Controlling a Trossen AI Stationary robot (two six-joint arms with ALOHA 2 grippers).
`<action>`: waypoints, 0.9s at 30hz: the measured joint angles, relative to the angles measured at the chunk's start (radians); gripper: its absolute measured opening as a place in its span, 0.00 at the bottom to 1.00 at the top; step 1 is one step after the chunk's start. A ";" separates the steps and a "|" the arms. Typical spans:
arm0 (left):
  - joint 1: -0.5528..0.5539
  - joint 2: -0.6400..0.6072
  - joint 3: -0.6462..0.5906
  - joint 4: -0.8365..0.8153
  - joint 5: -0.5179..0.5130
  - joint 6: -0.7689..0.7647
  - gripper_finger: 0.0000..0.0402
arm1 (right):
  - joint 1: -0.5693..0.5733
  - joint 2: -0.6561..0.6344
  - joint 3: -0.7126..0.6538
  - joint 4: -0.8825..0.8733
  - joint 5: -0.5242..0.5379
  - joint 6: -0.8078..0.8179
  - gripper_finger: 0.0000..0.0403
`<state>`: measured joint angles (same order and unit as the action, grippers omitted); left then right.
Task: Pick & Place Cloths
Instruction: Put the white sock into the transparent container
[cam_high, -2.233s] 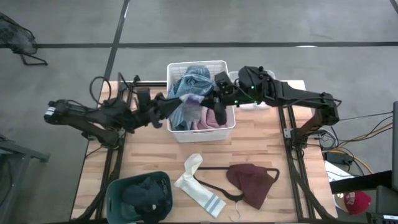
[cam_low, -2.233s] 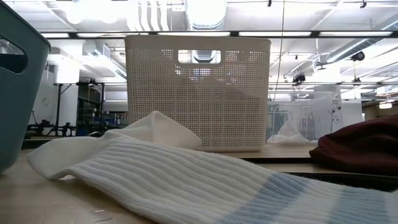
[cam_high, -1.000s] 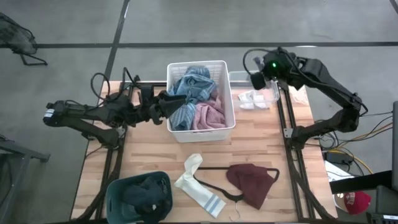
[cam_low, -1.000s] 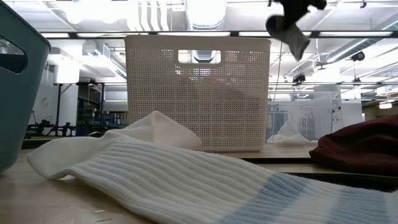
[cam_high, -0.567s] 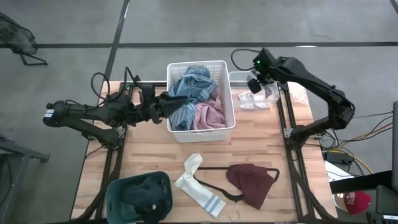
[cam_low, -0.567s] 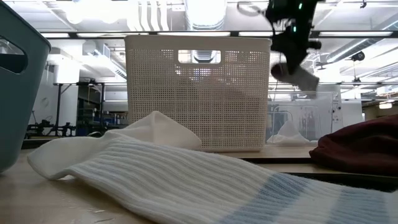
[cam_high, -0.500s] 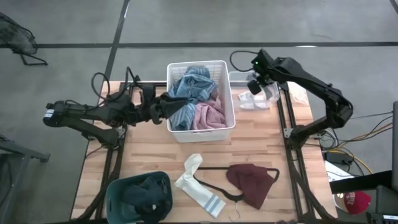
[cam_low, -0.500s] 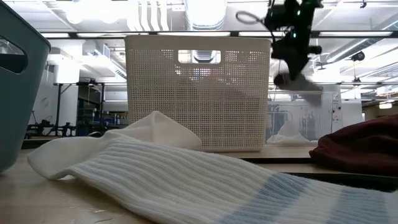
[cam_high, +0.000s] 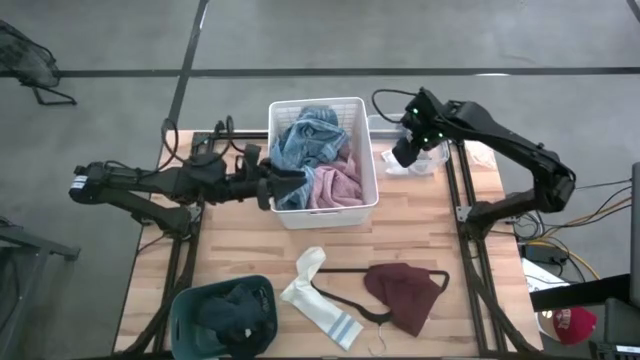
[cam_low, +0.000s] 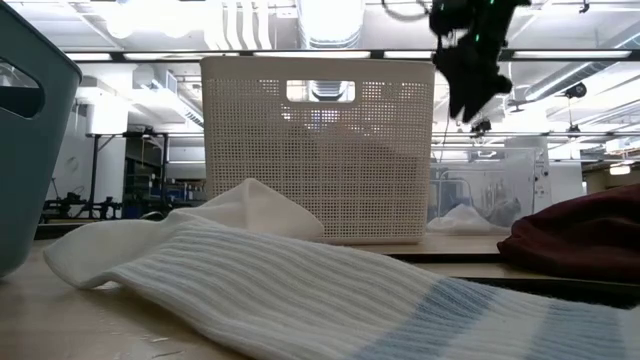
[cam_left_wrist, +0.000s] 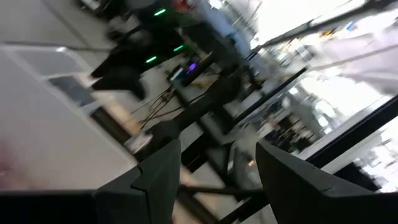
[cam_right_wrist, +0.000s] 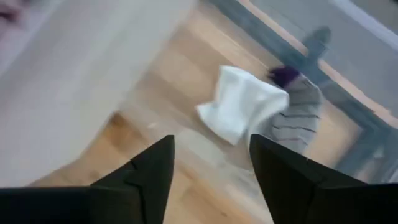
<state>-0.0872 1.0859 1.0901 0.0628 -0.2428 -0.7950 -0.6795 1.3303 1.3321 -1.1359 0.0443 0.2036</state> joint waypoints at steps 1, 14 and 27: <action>0.000 0.000 0.000 -0.027 0.001 0.004 0.53 | 0.015 -0.018 0.001 0.003 0.000 0.005 0.53; -0.054 0.019 0.000 -0.265 0.095 0.196 0.53 | 0.134 -0.217 -0.028 0.248 0.010 0.216 0.50; -0.180 0.200 0.036 -0.126 0.066 0.078 0.53 | 0.327 -0.276 -0.029 0.415 -0.005 0.251 0.42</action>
<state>-0.2673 1.2862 1.1261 -0.0628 -0.1765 -0.7166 -0.3522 1.0547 1.3029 -0.7211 0.0395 0.4545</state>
